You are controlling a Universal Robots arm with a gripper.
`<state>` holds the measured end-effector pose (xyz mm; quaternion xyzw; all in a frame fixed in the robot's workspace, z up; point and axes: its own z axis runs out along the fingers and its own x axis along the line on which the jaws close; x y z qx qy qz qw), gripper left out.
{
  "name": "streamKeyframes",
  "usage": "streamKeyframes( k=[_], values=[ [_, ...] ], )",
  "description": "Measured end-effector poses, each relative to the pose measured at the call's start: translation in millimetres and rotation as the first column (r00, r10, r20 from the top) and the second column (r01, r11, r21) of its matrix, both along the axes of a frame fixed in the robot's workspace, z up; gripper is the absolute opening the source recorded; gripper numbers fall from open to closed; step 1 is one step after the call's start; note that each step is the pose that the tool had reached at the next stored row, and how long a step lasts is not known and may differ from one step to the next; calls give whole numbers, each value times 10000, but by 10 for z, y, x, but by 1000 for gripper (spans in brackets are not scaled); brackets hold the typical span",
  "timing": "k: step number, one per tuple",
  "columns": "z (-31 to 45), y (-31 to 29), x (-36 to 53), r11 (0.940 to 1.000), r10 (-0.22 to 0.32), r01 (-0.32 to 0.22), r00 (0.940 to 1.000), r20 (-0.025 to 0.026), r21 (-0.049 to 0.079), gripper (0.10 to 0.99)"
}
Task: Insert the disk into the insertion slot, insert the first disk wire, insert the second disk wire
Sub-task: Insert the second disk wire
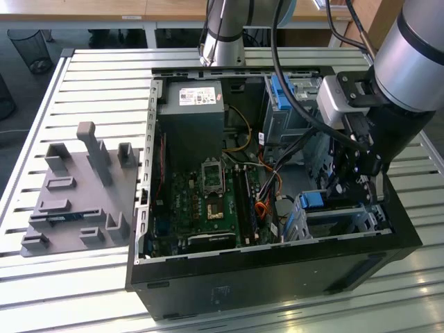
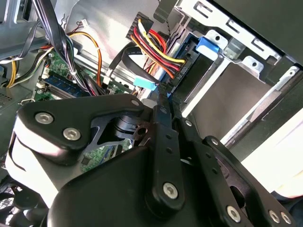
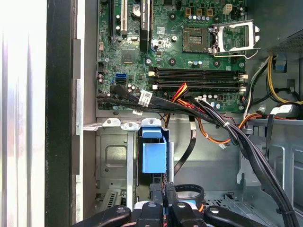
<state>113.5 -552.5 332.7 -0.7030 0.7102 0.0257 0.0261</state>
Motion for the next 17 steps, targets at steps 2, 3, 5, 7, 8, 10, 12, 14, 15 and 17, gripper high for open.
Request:
streamKeyframes(
  k=[2, 3, 5, 7, 8, 10, 12, 14, 15, 17],
  values=[
    [-6, 0, 0, 10000, 0, 0, 10000, 0, 1, 149],
    [-6, 0, 0, 10000, 0, 0, 10000, 0, 0, 149],
    [-7, 0, 1, 10000, 0, 0, 10000, 0, -1, 149],
    [-11, 0, 2, 10000, 0, 0, 10000, 0, 1, 149],
    [-14, 0, 3, 10000, 0, 0, 10000, 0, 0, 149],
    [-20, 0, 4, 10000, 0, 0, 10000, 0, 2, 149],
    [-29, 0, 4, 10000, 0, 0, 10000, 0, 1, 149],
    [-40, 0, 4, 10000, 0, 0, 10000, 0, 2, 149],
    [-40, 0, 5, 10000, 0, 0, 10000, 0, 0, 149],
    [-40, 0, 4, 10000, 0, 0, 10000, 0, -1, 149]
  ],
)
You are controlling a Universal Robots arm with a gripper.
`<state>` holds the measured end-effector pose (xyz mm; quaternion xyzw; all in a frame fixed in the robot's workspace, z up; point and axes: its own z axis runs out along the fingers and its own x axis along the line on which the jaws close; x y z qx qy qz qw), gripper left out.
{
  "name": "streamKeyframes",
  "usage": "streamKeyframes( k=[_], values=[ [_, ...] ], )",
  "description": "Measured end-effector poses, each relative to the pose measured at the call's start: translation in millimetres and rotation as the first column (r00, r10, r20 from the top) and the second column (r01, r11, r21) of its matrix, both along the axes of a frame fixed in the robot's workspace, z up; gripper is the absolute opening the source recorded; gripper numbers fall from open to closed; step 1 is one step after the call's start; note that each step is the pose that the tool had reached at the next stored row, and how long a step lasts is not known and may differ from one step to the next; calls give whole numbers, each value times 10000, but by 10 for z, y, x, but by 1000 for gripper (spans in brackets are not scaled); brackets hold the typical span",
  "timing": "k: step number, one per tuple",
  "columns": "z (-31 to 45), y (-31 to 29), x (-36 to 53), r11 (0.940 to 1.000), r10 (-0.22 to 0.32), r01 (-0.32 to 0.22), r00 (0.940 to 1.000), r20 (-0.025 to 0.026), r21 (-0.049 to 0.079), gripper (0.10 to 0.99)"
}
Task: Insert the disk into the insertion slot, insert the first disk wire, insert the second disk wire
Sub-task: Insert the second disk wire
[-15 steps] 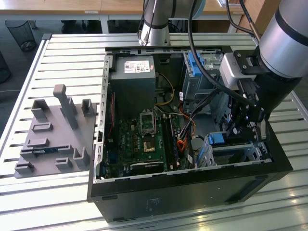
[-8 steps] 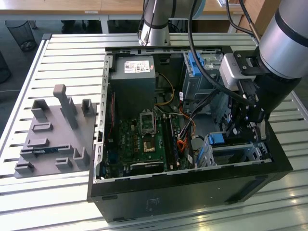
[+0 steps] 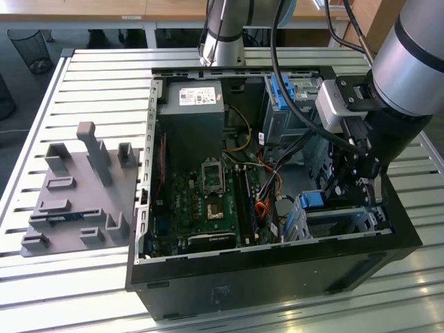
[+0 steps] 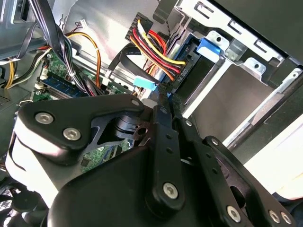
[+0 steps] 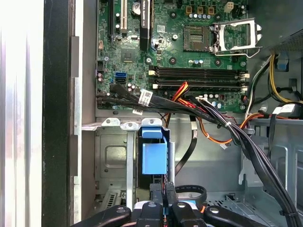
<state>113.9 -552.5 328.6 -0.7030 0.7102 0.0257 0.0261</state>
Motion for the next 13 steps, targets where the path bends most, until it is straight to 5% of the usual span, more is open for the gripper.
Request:
streamKeyframes(
  k=[10, 13],
  values=[
    [-2, 0, 0, 10000, 0, 0, 10000, 0, 1, 149],
    [-3, 0, 0, 10000, 0, 0, 10000, 0, 2, 224]
  ],
)
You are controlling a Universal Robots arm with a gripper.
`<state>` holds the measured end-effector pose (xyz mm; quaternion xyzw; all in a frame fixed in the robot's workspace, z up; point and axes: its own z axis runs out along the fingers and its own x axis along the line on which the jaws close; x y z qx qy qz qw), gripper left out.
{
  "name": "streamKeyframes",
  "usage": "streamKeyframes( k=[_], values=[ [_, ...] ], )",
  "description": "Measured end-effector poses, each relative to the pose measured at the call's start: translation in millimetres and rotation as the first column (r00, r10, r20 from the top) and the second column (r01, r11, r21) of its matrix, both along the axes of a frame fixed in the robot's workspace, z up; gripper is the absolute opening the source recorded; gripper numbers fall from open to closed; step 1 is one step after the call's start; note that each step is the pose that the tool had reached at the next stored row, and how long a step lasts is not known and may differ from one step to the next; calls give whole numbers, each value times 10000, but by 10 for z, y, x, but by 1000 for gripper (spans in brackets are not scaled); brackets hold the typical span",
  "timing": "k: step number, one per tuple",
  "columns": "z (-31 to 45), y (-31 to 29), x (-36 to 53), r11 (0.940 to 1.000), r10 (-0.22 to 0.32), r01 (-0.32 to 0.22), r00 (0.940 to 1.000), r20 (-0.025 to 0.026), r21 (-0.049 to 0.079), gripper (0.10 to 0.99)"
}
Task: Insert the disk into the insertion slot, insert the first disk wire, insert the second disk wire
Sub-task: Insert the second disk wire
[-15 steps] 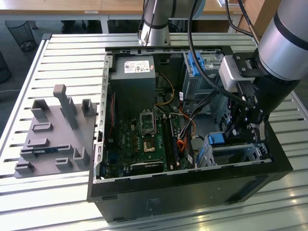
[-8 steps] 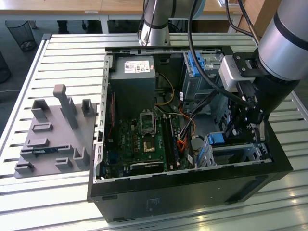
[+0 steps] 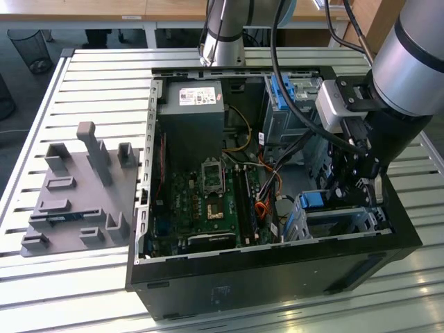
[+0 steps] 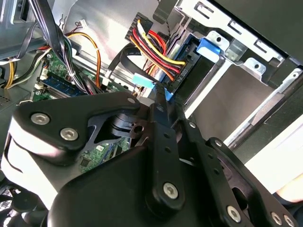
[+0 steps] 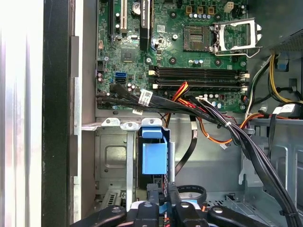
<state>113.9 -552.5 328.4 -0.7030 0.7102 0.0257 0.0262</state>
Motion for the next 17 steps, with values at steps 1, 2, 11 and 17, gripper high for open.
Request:
streamKeyframes(
  k=[1, 2, 11, 17],
  values=[
    [0, 0, 0, 10000, 1, -1, 10000, 0, 0, 224],
    [0, 0, 0, 10000, 0, 0, 10000, 0, 1, 224],
    [85, 0, 0, 10000, 0, 0, 10000, 0, -1, 224],
    [145, 0, 0, 10000, 1, -1, 10000, -12, 0, 106]
  ],
)
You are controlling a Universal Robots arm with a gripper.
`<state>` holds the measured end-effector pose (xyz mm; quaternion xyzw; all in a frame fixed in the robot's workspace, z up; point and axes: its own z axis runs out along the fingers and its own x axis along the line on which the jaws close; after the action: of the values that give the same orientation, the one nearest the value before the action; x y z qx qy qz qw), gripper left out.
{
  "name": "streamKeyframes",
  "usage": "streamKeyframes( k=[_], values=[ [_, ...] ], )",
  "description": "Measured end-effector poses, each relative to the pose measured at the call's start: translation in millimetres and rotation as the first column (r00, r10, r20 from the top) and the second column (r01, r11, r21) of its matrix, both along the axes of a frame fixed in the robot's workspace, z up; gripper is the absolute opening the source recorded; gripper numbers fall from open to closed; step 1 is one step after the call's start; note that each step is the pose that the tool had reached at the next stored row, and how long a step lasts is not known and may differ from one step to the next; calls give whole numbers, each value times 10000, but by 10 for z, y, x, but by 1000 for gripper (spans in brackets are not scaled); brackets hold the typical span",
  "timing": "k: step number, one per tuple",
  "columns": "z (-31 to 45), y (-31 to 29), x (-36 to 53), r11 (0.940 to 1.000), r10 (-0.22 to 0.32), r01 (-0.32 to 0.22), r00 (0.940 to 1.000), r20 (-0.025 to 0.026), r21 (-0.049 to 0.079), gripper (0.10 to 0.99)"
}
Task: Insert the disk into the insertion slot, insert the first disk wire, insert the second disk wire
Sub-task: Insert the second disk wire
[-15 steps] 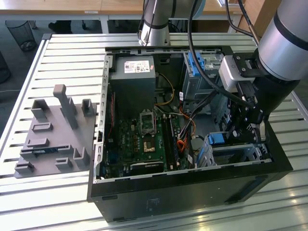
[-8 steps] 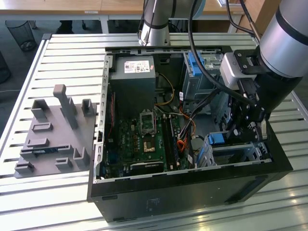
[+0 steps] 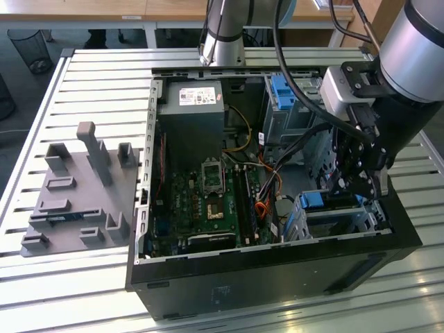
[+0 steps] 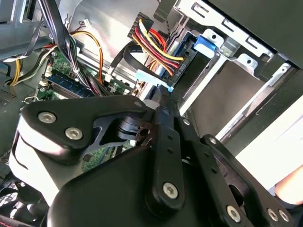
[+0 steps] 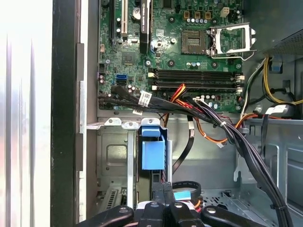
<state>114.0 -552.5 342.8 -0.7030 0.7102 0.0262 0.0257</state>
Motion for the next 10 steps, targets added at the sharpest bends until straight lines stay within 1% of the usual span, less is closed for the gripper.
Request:
streamKeyframes(
  k=[7, 10],
  values=[
    [45, 0, 1, 10000, 0, 0, 10000, -12, -1, 106],
    [51, 0, 1, 10000, 0, 0, 10000, -12, 4, 106]
  ],
)
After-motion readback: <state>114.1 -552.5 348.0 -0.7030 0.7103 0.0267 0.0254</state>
